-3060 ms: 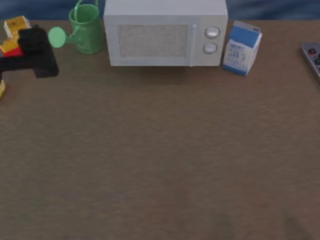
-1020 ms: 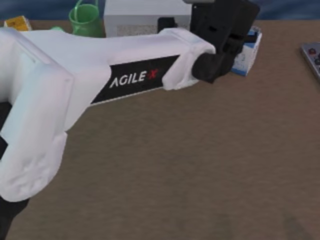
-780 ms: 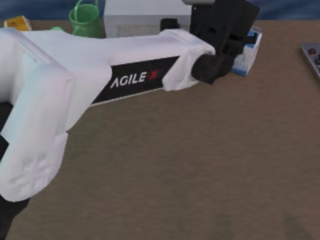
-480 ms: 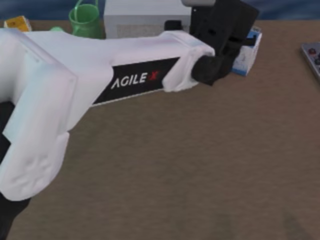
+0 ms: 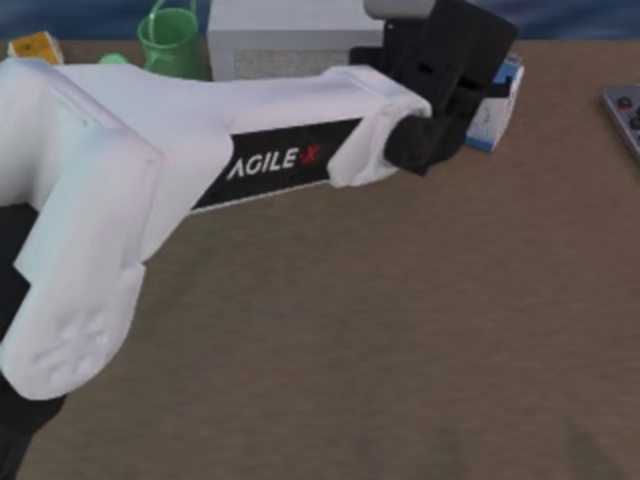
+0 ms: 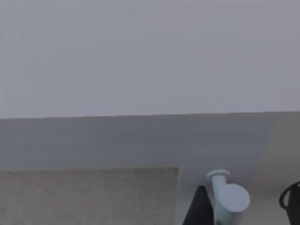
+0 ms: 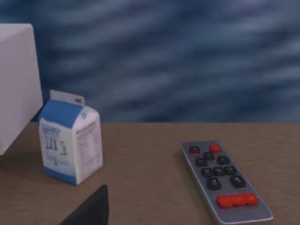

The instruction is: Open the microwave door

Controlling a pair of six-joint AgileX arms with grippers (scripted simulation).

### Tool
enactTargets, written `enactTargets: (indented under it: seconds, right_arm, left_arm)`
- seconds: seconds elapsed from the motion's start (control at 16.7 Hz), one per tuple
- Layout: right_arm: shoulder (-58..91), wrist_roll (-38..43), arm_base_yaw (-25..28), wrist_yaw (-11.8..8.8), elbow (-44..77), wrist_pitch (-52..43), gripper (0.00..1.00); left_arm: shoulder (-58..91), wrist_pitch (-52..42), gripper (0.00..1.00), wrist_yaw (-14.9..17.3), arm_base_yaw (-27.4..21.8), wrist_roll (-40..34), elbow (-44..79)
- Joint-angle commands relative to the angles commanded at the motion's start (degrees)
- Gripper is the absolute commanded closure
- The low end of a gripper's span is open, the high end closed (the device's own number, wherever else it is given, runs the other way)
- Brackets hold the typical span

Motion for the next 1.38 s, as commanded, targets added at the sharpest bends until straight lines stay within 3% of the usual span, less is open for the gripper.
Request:
enactTargets:
  seconds: [0.24, 0.3, 0.72, 1.38]
  right_arm:
    - [0.00, 0.00, 0.00, 0.00, 0.00, 0.00, 0.00]
    - [0.00, 0.00, 0.00, 0.00, 0.00, 0.00, 0.00]
    - [0.00, 0.00, 0.00, 0.00, 0.00, 0.00, 0.00]
    - [0.00, 0.00, 0.00, 0.00, 0.00, 0.00, 0.00]
  left_arm:
    - [0.00, 0.00, 1.00, 0.00, 0.00, 0.00, 0.00]
    - [-1.29, -0.55, 1.00, -0.13, -3.27, 0.14, -2.60]
    - [-4.54, 1.96, 1.00, -1.87, -2.14, -1.49, -7.42]
    - [-4.54, 1.96, 1.00, -1.87, -2.14, -1.49, -7.42]
